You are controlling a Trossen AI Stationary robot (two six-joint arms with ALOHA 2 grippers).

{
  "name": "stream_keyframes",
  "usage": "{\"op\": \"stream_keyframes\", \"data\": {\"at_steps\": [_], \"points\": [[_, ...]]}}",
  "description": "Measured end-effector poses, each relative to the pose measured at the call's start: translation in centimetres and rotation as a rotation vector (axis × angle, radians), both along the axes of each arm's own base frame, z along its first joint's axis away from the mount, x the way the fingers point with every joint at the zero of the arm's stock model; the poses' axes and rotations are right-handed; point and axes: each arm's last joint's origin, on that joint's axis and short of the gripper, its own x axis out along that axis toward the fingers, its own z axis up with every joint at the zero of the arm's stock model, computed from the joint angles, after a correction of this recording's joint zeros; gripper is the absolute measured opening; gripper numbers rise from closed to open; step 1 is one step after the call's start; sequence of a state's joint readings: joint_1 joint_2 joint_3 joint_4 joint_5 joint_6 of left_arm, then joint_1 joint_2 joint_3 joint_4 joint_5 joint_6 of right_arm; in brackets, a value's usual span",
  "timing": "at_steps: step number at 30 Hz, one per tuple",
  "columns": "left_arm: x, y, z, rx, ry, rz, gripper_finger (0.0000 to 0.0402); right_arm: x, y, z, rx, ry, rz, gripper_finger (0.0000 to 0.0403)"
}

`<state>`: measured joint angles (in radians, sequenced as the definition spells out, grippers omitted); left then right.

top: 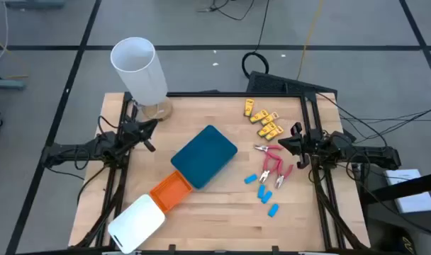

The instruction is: Pick & Place School Supplies

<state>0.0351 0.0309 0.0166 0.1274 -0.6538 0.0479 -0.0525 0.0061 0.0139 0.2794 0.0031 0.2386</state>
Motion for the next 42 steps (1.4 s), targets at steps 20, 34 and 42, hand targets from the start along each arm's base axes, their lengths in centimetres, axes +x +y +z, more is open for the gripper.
{"op": "stream_keyframes", "data": {"at_steps": [20,34,42], "points": [[0.0,0.0,0.0,0.0,0.0,0.0,0.0049,0.1,0.0,-0.1,-0.067,0.016,-0.01,0.0004],[0.0,0.0,0.0,0.0,0.0,0.0,0.0049,1.7,-0.8,-0.5,-0.001,0.092,-0.271,0.0007],[0.0,0.0,0.0,0.0,0.0,0.0,0.0049,3.6,-1.5,-1.6,0.06,0.279,-0.471,0.012]]}}
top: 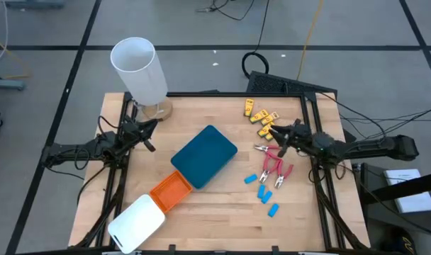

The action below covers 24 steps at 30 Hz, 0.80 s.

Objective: Pick & Place School Supplies
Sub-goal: Put the yellow crayon box into the white bin

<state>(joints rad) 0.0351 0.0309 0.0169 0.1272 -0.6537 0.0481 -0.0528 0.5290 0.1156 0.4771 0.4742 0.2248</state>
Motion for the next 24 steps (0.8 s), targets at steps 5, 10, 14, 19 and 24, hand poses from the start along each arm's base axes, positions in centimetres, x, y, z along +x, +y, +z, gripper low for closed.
{"op": "stream_keyframes", "data": {"at_steps": [5,10,14,19,24], "points": [[0.0,0.0,0.0,0.0,0.0,0.0,0.0049,2.4,-0.7,1.7,0.02,0.129,-0.15,0.0213],[0.0,0.0,0.0,0.0,0.0,0.0,0.0049,5.2,-2.7,3.5,0.121,0.375,-0.242,0.026],[0.0,0.0,0.0,0.0,0.0,0.0,0.0049,6.6,-4.5,3.5,0.229,0.655,-0.214,0.0267],[0.0,0.0,0.0,0.0,0.0,0.0,0.0049,6.1,-5.9,3.0,0.44,0.912,-0.276,0.0258],[0.0,0.0,0.0,0.0,0.0,0.0,0.0049,4.2,-6.8,2.2,0.663,0.986,-0.392,0.0252]]}}
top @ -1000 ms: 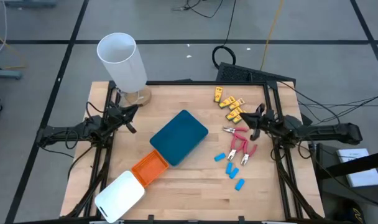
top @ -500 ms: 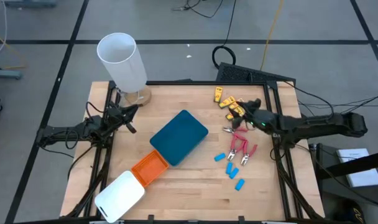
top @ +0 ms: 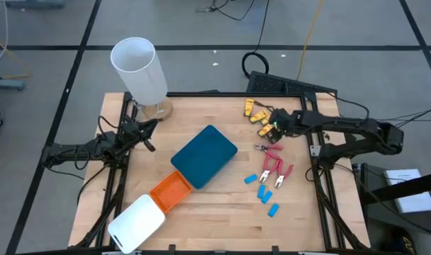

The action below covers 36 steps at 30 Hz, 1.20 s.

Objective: Pick & Place School Supplies
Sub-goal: Put the yellow crayon box into the white bin

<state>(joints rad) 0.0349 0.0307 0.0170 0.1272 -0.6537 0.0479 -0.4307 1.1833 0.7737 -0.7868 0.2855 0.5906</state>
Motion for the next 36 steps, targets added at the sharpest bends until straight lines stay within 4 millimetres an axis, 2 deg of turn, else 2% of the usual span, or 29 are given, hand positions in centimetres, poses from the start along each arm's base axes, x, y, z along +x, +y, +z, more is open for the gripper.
{"op": "stream_keyframes", "data": {"at_steps": [7,14,20,25,31,36], "points": [[0.0,0.0,0.0,0.0,0.0,0.0,0.0049,-1.9,-1.3,-2.2,0.056,0.002,-0.148,0.0258],[0.0,0.0,0.0,0.0,0.0,0.0,0.0049,-2.3,-2.3,-4.7,0.087,-0.167,-0.092,0.0258],[0.0,0.0,0.0,0.0,0.0,0.0,0.0049,-2.2,-2.8,-5.6,-0.029,-0.226,0.033,0.0256],[0.0,0.0,0.0,0.0,0.0,0.0,0.0049,-1.7,-3.0,-5.3,-0.124,-0.214,0.202,0.0256],[0.0,0.0,0.0,0.0,0.0,0.0,0.0049,-1.2,-3.2,-5.2,-0.229,-0.136,0.437,0.0252],[0.0,0.0,0.0,0.0,0.0,0.0,0.0049,-0.9,-3.4,-6.0,-0.23,-0.072,0.56,0.0249]]}}
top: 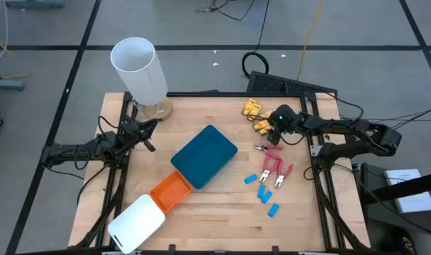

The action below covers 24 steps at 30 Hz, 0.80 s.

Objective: Pick & Place School Supplies
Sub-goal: Put the yellow crayon box into the white bin

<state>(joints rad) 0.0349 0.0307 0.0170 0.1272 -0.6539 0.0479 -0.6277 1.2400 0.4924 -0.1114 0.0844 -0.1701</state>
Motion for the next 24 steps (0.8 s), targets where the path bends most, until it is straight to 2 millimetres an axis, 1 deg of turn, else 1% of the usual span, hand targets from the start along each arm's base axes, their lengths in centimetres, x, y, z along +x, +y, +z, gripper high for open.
{"op": "stream_keyframes", "data": {"at_steps": [4,7,12,15,19,24], "points": [[0.0,0.0,0.0,0.0,0.0,0.0,0.0049,0.4,0.1,-0.6,0.071,-0.011,0.067,0.0248],[0.0,0.0,0.0,0.0,0.0,0.0,0.0049,0.4,0.7,-0.7,0.167,-0.055,0.076,0.0248],[0.0,0.0,0.0,0.0,0.0,0.0,0.0049,0.5,1.7,-0.2,0.325,-0.154,0.1,0.0244],[0.0,0.0,0.0,0.0,0.0,0.0,0.0049,0.8,2.1,0.4,0.365,-0.217,0.137,0.0238],[0.0,0.0,0.0,0.0,0.0,0.0,0.0049,1.1,2.8,0.8,0.307,-0.209,0.214,0.0232],[0.0,0.0,0.0,0.0,0.0,0.0,0.0049,1.4,3.3,0.7,0.07,-0.063,0.272,0.0234]]}}
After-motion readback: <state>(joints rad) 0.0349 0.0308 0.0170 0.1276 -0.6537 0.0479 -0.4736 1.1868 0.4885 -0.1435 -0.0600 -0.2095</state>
